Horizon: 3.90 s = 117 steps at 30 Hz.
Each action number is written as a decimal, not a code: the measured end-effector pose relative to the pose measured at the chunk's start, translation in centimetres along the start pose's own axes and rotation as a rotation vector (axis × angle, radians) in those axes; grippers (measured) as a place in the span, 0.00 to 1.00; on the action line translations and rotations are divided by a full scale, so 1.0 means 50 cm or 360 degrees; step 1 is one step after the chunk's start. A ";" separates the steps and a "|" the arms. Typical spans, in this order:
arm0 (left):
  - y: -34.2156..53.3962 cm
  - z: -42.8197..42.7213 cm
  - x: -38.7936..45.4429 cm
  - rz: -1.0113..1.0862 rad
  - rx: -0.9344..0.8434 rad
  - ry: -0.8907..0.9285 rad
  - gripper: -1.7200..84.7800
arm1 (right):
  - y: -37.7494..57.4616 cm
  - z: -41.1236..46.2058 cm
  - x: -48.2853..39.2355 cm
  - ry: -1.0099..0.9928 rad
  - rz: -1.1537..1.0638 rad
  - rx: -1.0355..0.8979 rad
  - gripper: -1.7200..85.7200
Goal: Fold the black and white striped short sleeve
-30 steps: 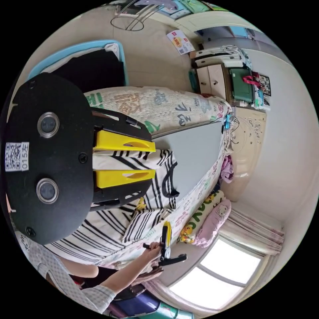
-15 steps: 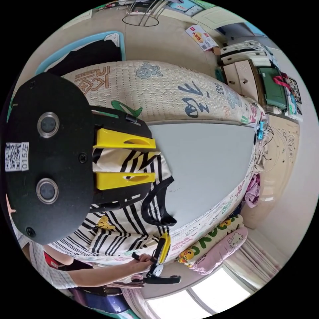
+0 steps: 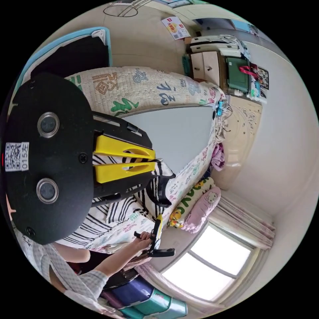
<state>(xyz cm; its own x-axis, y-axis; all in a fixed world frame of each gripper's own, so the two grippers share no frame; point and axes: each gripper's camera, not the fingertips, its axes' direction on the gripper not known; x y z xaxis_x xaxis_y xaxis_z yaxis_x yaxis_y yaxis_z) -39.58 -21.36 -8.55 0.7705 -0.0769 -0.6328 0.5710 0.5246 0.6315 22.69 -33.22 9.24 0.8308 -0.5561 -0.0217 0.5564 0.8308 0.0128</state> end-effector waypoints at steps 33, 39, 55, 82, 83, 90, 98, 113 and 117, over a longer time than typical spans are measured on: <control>0.606 -0.513 0.362 -0.0478 -0.0158 -0.0083 0.13 | 0.639 -0.529 -0.084 -0.0301 0.0550 -0.0095 0.09; 0.492 -0.445 0.233 -0.0645 -0.0074 -0.0219 0.15 | 0.485 -0.383 0.078 -0.0247 0.0703 -0.0169 0.12; 0.423 -0.271 0.053 -0.0843 -0.0196 0.0020 0.07 | 0.367 -0.130 0.291 -0.0201 0.0815 -0.0242 0.07; 0.387 -0.203 0.161 -0.0570 -0.0358 -0.0424 0.04 | 0.530 0.206 0.350 0.0095 0.0646 -0.0248 0.03; 0.386 -0.210 0.174 -0.0549 -0.0372 -0.0465 0.06 | 0.553 0.209 0.359 0.0090 0.0678 -0.0229 0.04; 0.416 -0.364 0.336 -0.0271 -0.0388 -0.0623 0.09 | 0.731 0.070 0.300 -0.0100 0.0600 0.0184 0.04; 0.627 -0.469 0.615 -0.0002 -0.0426 -0.0024 0.11 | 0.971 0.036 -0.003 -0.0368 -0.0007 -0.0162 0.08; 0.723 -0.461 0.565 -0.0288 -0.0445 -0.0237 0.06 | 1.303 0.244 -0.092 0.0054 0.0049 -0.0525 0.06; 0.670 -0.540 0.460 -0.0368 -0.0209 -0.0230 0.09 | 1.311 0.237 -0.169 0.0113 -0.0080 -0.0357 0.08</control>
<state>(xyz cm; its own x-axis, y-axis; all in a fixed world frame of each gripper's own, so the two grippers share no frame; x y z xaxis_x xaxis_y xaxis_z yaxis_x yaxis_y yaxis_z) -10.37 17.33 -14.06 0.6622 -0.3222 -0.6765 0.7016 0.5837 0.4087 52.25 25.67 22.12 0.7949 -0.6005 -0.0872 0.5741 0.7907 -0.2125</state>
